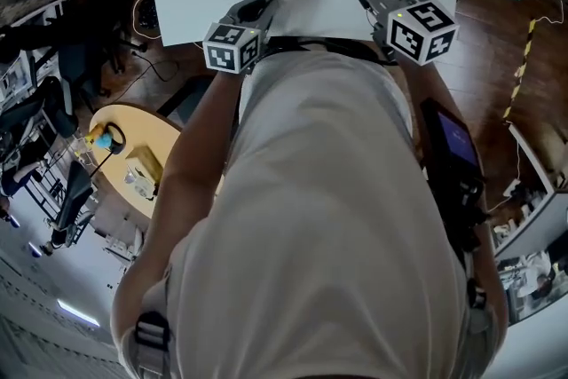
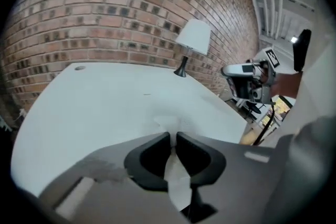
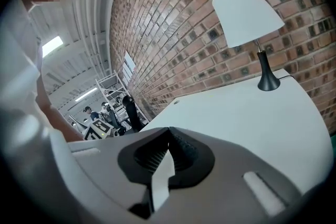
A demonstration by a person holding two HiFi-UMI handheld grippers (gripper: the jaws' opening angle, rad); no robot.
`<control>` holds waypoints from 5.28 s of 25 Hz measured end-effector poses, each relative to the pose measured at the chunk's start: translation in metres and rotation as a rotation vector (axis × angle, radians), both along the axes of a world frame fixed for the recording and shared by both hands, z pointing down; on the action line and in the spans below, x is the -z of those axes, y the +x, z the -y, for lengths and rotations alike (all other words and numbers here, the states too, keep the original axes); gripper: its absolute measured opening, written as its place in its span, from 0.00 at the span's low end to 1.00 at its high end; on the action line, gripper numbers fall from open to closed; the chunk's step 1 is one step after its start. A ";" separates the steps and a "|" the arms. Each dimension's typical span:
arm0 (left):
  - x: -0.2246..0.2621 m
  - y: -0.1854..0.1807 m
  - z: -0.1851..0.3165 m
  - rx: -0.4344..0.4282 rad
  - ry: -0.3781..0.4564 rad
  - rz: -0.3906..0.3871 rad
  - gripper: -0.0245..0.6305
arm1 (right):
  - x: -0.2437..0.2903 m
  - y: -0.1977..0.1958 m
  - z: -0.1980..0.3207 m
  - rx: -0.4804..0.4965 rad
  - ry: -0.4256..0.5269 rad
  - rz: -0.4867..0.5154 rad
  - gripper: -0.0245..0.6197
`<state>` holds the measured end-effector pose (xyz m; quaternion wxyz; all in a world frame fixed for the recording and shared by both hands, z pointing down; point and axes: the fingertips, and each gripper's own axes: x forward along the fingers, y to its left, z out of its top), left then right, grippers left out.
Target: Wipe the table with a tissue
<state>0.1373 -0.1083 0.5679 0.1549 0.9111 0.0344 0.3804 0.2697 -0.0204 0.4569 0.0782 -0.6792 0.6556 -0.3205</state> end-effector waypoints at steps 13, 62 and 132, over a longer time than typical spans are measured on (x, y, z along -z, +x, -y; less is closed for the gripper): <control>-0.001 -0.008 0.011 -0.011 0.015 -0.016 0.11 | 0.000 -0.013 -0.027 -0.077 -0.025 -0.036 0.05; -0.051 0.055 -0.019 0.175 0.349 0.108 0.10 | -0.001 0.016 -0.139 -0.248 -0.116 -0.041 0.05; -0.044 0.199 -0.238 -0.562 0.238 0.046 0.11 | -0.009 0.100 -0.253 -0.355 -0.112 -0.135 0.05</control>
